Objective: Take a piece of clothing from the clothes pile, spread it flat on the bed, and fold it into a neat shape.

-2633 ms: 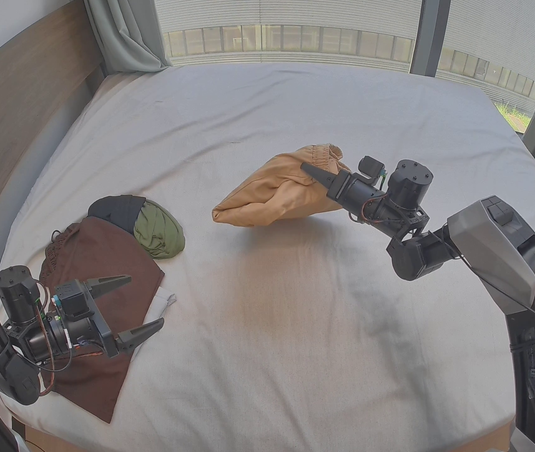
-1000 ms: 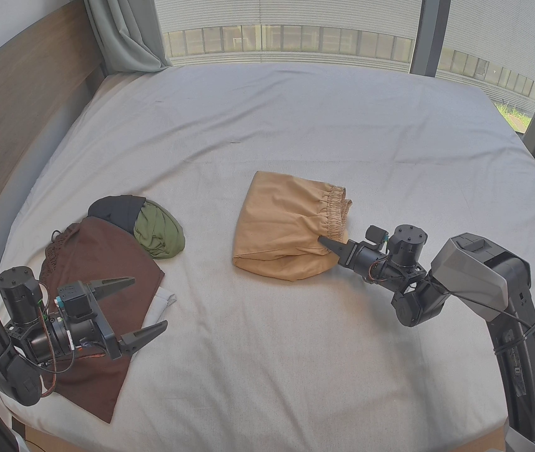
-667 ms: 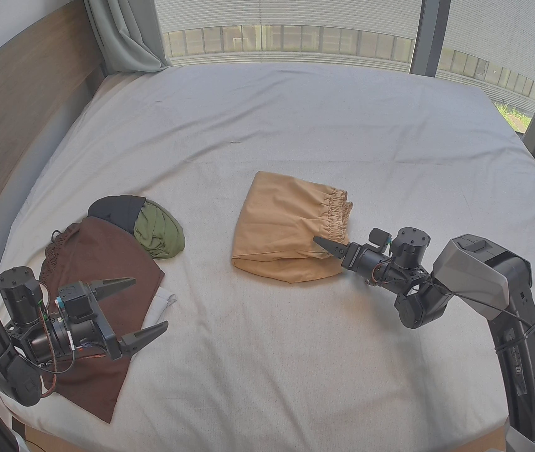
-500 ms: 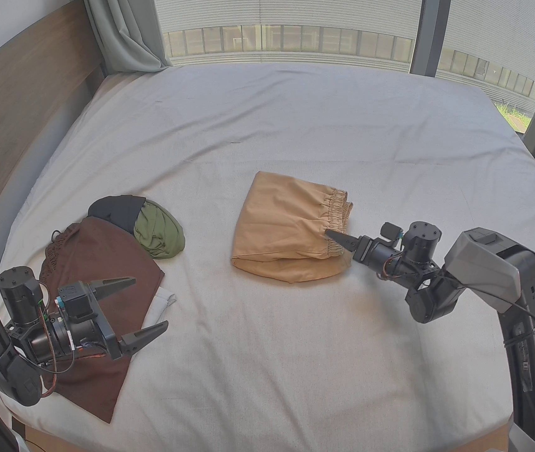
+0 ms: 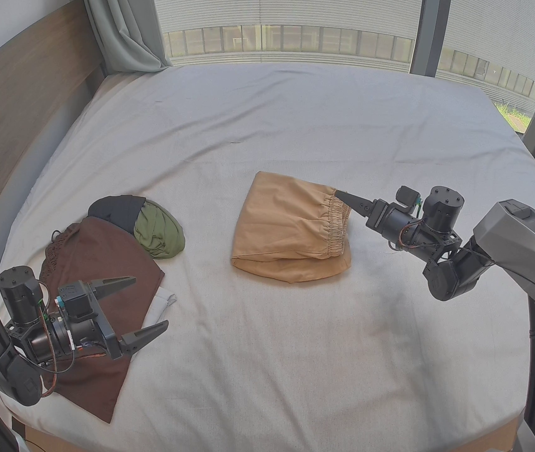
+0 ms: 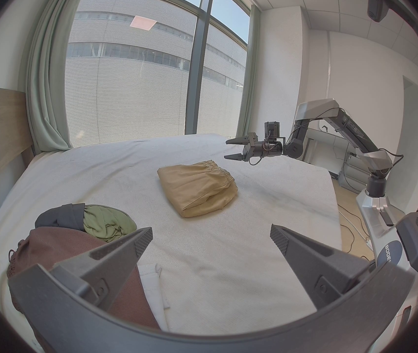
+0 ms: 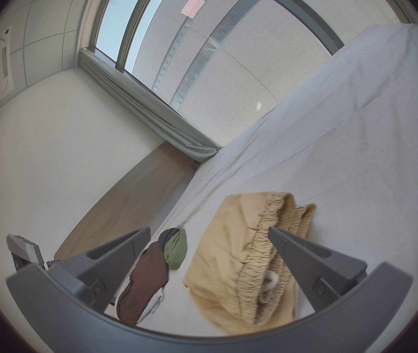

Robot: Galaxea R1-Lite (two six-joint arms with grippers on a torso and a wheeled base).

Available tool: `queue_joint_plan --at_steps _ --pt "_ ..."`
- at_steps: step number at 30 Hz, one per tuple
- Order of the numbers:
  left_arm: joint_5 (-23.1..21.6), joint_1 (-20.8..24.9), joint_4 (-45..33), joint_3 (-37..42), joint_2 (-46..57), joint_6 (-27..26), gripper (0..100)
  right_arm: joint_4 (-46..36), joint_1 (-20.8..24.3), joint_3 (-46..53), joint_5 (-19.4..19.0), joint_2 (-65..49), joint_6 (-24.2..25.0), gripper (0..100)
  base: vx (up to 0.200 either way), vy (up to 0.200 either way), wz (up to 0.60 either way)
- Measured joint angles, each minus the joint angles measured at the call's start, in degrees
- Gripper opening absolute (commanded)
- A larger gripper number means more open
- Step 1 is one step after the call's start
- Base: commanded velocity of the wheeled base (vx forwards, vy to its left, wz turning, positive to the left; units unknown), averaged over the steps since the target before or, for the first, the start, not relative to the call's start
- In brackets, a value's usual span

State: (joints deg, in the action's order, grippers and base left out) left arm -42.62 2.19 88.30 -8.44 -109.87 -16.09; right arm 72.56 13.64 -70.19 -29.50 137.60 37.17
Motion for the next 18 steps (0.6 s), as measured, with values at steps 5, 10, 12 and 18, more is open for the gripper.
queue_joint_plan --at_steps 5,10,12,18 --pt "0.0 0.0 0.0 0.0 -0.02 0.0 100 -0.22 2.21 -1.35 0.02 0.13 -0.13 100 0.0 0.0 0.0" --pt "0.0 0.0 0.0 0.01 -0.05 0.02 100 -1.43 3.15 -4.01 0.06 2.47 -0.24 100 0.0 0.0 0.0" --pt "0.0 -0.05 0.0 0.01 -0.05 0.04 100 -2.11 3.58 -4.78 0.06 3.36 -0.35 100 0.0 0.0 0.0" --pt "0.0 -0.05 -0.02 0.06 -0.07 0.02 100 -2.73 3.77 -7.8 0.13 7.23 -2.3 100 0.0 0.0 0.0"
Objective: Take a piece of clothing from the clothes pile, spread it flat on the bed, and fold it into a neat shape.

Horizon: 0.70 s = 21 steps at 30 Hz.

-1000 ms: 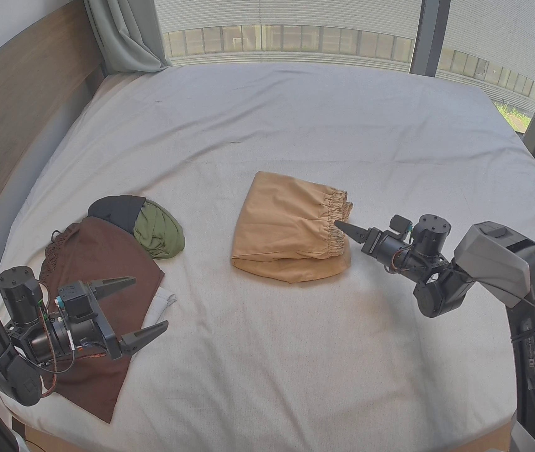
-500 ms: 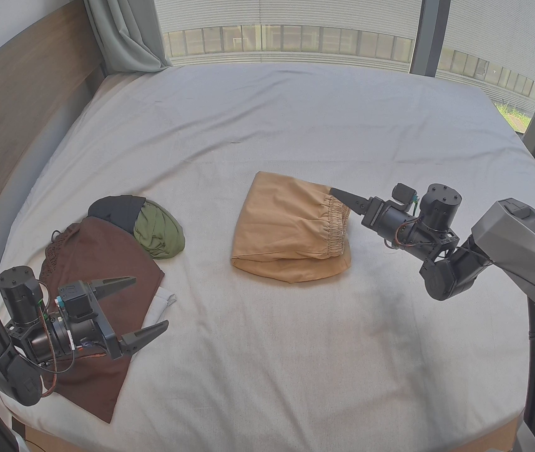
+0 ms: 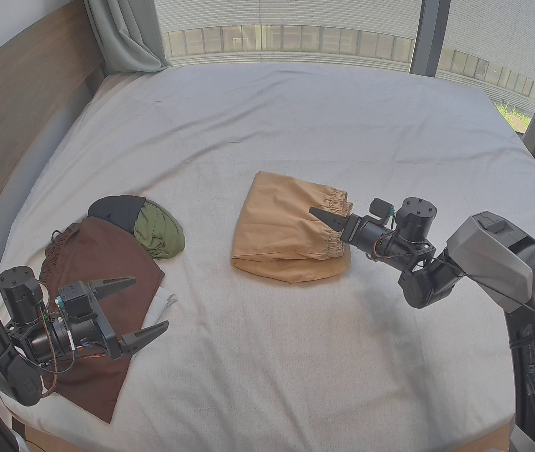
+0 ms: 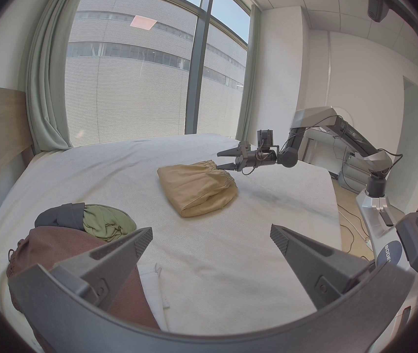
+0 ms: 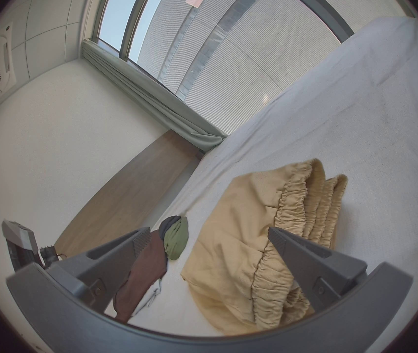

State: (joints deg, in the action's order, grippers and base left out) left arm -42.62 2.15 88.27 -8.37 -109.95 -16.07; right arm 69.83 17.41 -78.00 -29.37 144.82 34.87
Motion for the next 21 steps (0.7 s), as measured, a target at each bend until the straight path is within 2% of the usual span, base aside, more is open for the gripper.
queue_joint_plan --at_steps 9,21 --pt "-0.07 -0.02 -0.04 -0.05 0.0 0.01 100 0.02 0.04 -2.07 1.21 5.17 -2.35 100 0.0 0.0 0.0" --pt "-0.13 0.05 0.0 0.0 0.07 0.01 100 0.73 -0.05 -2.13 2.27 5.86 -2.6 100 0.0 0.0 0.0"
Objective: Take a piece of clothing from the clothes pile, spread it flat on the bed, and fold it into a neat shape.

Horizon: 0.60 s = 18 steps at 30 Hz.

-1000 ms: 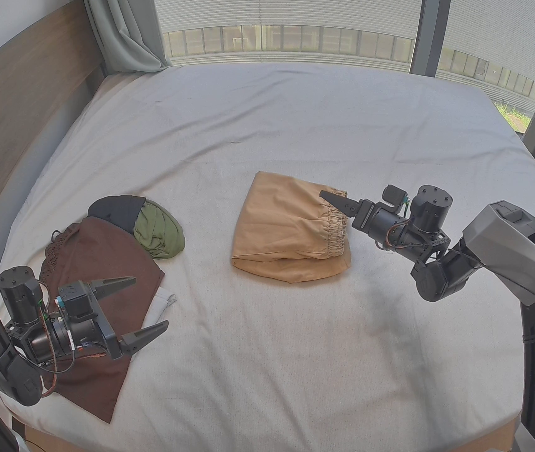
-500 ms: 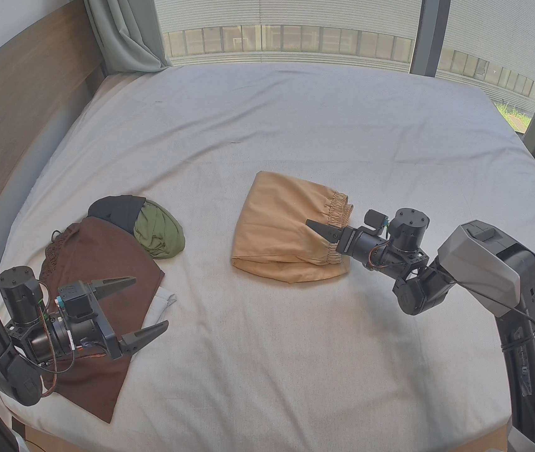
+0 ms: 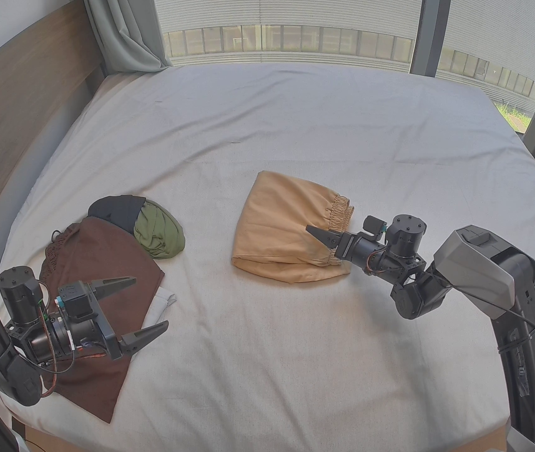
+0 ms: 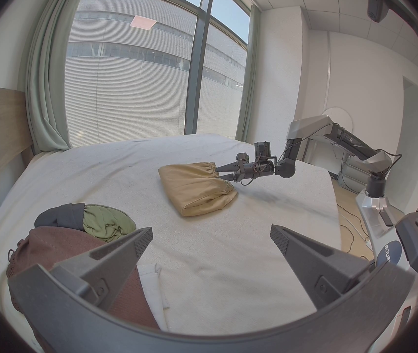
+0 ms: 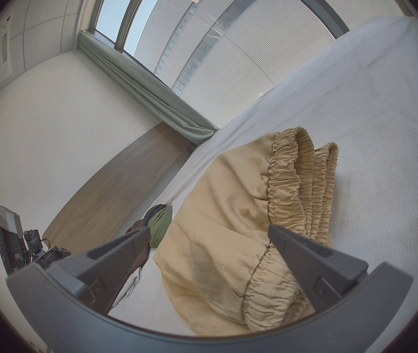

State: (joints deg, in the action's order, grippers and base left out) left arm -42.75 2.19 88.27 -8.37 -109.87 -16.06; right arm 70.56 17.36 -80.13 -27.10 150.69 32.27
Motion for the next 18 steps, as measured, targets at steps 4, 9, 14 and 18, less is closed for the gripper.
queue_joint_plan --at_steps 4,9,14,18 --pt "-0.05 0.01 0.05 -0.02 0.1 0.0 100 -0.02 -0.06 1.18 0.52 -2.21 -1.15 100 0.0 0.0 0.0" --pt "-0.05 0.12 0.09 -0.05 0.23 0.02 100 0.96 -0.28 4.96 0.77 -7.63 -2.63 100 0.0 0.0 0.0" --pt "-0.05 0.76 0.07 0.02 0.54 0.0 100 3.04 -0.63 11.8 0.88 -13.59 -4.92 100 0.0 0.0 0.0" --pt "-0.09 1.13 0.05 0.06 0.89 0.02 100 4.49 -0.83 20.6 3.05 -19.15 -10.65 100 0.0 0.0 0.0"
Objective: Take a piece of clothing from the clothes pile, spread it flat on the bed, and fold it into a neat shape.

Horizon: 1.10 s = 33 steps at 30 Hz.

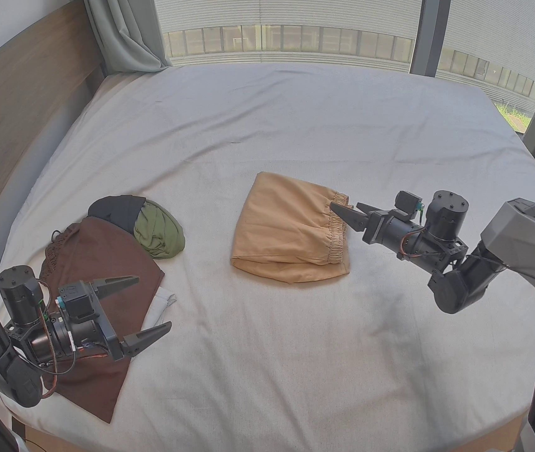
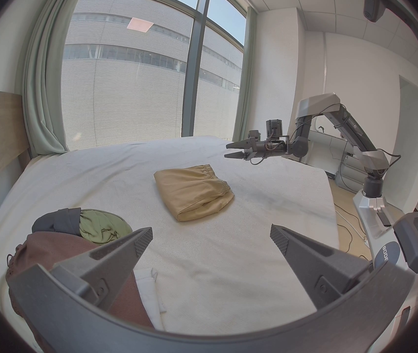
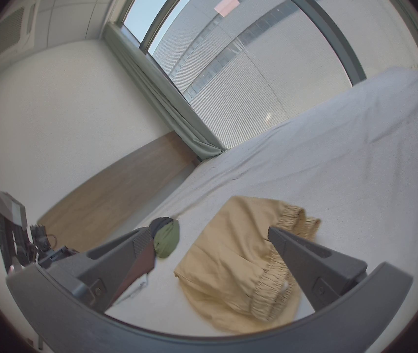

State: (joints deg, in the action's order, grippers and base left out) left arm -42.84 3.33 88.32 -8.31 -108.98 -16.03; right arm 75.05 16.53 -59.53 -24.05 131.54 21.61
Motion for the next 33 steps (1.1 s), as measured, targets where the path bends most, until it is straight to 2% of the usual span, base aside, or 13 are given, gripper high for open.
queue_joint_plan --at_steps 10,15,21,33 --pt "-0.13 1.11 -0.24 0.99 1.71 0.07 100 5.58 -1.32 18.1 3.69 -12.91 -12.07 100 0.0 0.0 0.0" --pt "-0.84 2.71 -0.38 2.26 4.27 0.22 100 6.27 -7.5 25.3 4.16 -21.44 -17.85 100 0.0 0.0 0.0" --pt "-1.83 3.97 -0.49 4.02 8.13 0.2 100 6.94 -14.63 31.48 3.1 -29.39 -19.59 100 0.0 0.0 0.0" --pt "-2.71 8.57 -2.22 7.28 24.17 1.06 100 7.01 -22.28 46.23 -5.83 -48.99 -18.53 100 0.0 0.0 0.0"
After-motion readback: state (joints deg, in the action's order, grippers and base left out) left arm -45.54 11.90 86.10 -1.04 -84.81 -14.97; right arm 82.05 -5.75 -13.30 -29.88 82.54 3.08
